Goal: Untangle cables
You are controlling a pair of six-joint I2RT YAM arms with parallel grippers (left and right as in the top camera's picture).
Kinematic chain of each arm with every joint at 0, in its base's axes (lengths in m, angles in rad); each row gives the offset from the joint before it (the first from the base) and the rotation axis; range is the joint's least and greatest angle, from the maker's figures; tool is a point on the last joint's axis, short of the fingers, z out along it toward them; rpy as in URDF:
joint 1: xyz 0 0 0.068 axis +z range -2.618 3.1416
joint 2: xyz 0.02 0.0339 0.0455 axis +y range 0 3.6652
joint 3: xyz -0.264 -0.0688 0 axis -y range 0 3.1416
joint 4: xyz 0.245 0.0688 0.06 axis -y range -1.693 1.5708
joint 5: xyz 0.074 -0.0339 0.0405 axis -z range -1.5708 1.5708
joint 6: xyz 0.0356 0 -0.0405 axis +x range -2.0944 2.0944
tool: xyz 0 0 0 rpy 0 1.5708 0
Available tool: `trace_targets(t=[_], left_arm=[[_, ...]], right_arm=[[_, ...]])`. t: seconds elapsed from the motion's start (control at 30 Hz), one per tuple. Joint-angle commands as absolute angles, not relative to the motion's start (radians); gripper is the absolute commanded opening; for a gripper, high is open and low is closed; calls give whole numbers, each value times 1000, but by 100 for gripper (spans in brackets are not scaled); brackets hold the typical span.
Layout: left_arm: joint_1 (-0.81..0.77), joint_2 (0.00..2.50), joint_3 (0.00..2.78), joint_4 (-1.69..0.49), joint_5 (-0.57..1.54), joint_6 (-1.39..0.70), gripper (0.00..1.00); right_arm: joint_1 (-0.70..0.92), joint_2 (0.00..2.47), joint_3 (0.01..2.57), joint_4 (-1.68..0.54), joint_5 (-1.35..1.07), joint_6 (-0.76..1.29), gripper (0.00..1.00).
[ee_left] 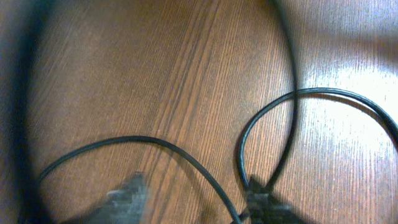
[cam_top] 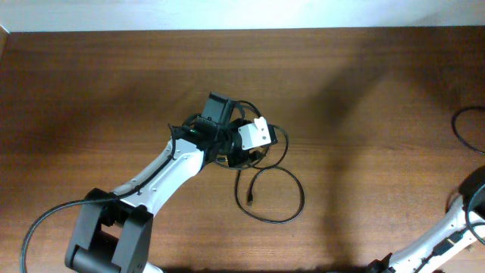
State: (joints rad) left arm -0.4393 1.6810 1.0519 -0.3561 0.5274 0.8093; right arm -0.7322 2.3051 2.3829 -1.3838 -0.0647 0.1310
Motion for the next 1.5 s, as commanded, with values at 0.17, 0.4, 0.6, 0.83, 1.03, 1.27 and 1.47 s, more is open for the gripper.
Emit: trace_targets(t=[0.17,0.4,0.6,0.83,1.03,1.27,1.47], left_arm=[[-433,1494,1071,-144,436,748,99],[-433,1166,1071,-242,-162,290,99],[-422,1039,1071,-354,-345,191,99],[-228,1033,1071,-380,-318,34,99],[-228,1035,1070,-405,-291,34,99],[-228,1085,1070,-409,-291,34,99],[-228,1085,1070,-410,-265,34,99]], right_arm=[[-221,2183,2437,-1520,-165,-23,99],[131,1889,2434,-1699,84,78,99],[463,1831,1955,-1516,147,60,99],[524,1839,1428,-825,93,-322,99],[516,1839,1239,-743,29,-659,99],[379,1928,1235,-529,-61,-658,98],[366,2033,1235,-521,-88,-584,4]])
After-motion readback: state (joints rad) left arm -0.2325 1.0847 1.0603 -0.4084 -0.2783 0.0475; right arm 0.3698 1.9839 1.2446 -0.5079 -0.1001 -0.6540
